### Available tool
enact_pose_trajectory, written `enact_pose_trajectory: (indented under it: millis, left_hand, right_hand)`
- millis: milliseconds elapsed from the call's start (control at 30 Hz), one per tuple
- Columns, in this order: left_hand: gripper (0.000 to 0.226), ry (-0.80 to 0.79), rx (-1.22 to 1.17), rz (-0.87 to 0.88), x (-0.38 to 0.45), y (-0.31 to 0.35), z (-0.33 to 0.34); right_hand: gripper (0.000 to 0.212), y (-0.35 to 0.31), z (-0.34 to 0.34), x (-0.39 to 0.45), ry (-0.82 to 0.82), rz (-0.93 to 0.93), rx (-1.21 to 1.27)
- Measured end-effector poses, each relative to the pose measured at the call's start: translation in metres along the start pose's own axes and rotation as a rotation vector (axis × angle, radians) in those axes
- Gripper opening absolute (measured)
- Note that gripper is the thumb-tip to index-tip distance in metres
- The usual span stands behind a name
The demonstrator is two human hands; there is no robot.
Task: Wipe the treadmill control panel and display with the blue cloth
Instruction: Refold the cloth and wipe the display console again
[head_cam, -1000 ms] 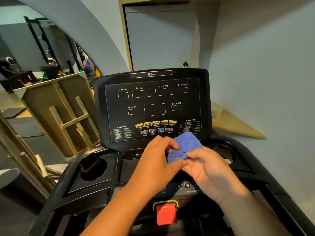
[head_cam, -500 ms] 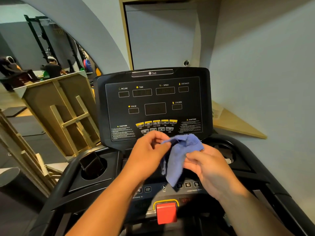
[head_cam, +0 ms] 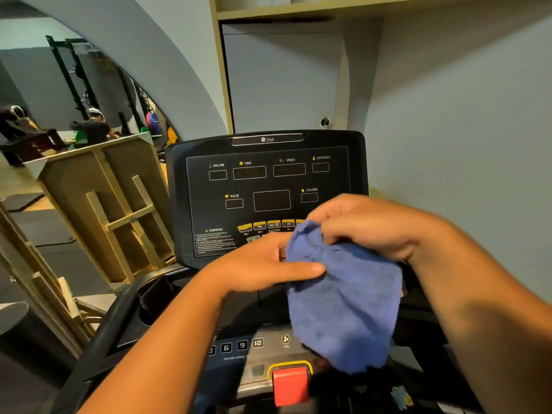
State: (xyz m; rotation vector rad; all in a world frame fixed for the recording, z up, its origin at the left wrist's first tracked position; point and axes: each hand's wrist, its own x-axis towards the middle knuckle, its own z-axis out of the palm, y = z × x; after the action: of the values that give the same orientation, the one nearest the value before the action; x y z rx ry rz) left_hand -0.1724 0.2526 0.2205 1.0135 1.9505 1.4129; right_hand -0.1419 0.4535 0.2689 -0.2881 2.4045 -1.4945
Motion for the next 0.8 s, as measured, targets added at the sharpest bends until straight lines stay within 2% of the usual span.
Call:
enact_pose_trajectory:
  millis: [33, 100, 133, 167, 200, 233, 267, 333, 400, 467, 567, 600, 700, 800]
  left_hand:
    - [0.023, 0.048, -0.103, 0.011, 0.002, 0.001, 0.002]
    - [0.021, 0.209, -0.356, 0.002, 0.006, 0.004, 0.007]
    - [0.020, 0.305, -0.451, -0.024, 0.009, 0.005, 0.008]
    - [0.019, 0.404, -0.496, -0.064, 0.012, 0.004, 0.009]
    - [0.019, 0.495, -0.486, -0.112, 0.015, 0.002, 0.009]
    - [0.020, 0.564, -0.454, -0.162, 0.017, -0.001, 0.009]
    - [0.021, 0.606, -0.420, -0.207, 0.019, -0.006, 0.009]
    - [0.020, 0.653, -0.415, -0.296, 0.016, -0.017, 0.010]
    - [0.018, 0.681, -0.469, -0.357, 0.010, -0.028, 0.006]
    - [0.014, 0.609, -0.526, -0.342, 0.000, -0.031, 0.000]
    - [0.032, 0.392, -0.509, -0.278, -0.015, -0.027, -0.007]
    - [0.038, 0.362, -0.475, -0.277, -0.017, -0.027, -0.007]
    - [0.049, 0.477, -0.309, -0.324, -0.016, -0.031, -0.002]
    - [0.056, 0.676, -0.102, -0.383, -0.014, -0.038, 0.003]
  right_hand:
    - [0.039, -0.004, -0.009, 0.001, 0.046, -0.042, 0.080]
    - [0.035, 0.005, -0.026, 0.005, 0.204, -0.074, 0.417]
    - [0.043, 0.016, -0.029, 0.006, 0.245, -0.049, 0.585]
    - [0.058, 0.031, -0.029, 0.007, 0.244, 0.017, 0.701]
    - [0.073, 0.049, -0.022, 0.006, 0.176, 0.077, 0.779]
    - [0.082, 0.067, -0.008, 0.002, 0.073, 0.112, 0.842]
    - [0.082, 0.081, 0.010, -0.004, -0.010, 0.134, 0.884]
    - [0.060, 0.096, 0.043, -0.013, -0.009, 0.153, 0.890]
    - [0.036, 0.102, 0.059, -0.013, 0.117, 0.147, 0.862]
    - [0.029, 0.106, 0.058, -0.010, 0.240, 0.125, 0.827]
    - [0.026, 0.104, 0.048, -0.010, 0.332, 0.062, 0.749]
    - [0.024, 0.104, 0.047, -0.011, 0.347, 0.051, 0.709]
    - [0.025, 0.110, 0.054, -0.010, 0.422, 0.059, 0.611]
    - [0.050, 0.116, 0.063, -0.008, 0.522, 0.017, 0.558]
